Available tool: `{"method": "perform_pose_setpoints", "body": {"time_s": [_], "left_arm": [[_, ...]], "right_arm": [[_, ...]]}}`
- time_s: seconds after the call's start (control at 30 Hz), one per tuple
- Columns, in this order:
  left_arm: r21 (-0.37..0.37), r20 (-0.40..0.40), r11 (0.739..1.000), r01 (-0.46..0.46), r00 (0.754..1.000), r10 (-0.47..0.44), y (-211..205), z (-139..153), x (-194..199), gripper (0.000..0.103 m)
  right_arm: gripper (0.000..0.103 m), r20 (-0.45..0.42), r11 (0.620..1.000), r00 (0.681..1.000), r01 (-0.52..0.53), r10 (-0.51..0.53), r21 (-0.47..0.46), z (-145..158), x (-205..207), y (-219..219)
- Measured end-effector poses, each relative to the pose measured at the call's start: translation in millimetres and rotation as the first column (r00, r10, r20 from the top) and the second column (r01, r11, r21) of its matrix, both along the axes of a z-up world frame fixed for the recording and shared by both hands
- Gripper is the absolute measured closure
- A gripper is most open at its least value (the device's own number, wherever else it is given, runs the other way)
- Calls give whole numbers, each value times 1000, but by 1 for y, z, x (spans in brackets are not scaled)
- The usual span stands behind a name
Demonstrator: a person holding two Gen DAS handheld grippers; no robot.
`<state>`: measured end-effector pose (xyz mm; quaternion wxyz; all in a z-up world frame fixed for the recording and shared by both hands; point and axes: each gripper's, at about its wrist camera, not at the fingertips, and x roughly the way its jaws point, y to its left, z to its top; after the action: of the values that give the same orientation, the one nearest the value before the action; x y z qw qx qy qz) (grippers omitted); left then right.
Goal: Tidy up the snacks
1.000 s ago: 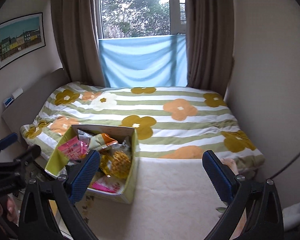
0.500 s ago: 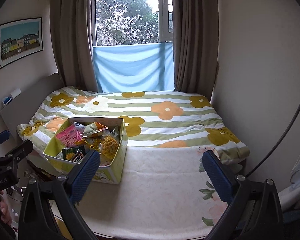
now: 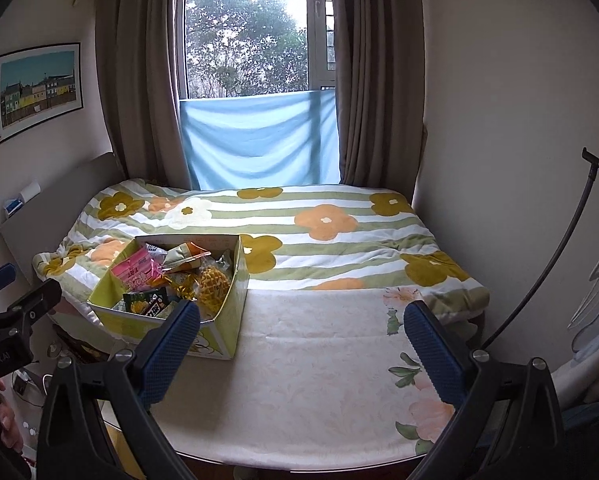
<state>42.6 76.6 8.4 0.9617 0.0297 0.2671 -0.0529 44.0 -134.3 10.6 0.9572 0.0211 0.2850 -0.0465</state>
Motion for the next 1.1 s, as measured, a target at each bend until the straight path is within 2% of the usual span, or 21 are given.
{"method": "perform_pose_setpoints", "body": {"time_s": [1.1], "left_arm": [[13,19,1000,-14,1000,13,-5,6,-4,0]], "right_arm": [[1,19,1000,1000,19,-19,5,4,-5,-5]]}}
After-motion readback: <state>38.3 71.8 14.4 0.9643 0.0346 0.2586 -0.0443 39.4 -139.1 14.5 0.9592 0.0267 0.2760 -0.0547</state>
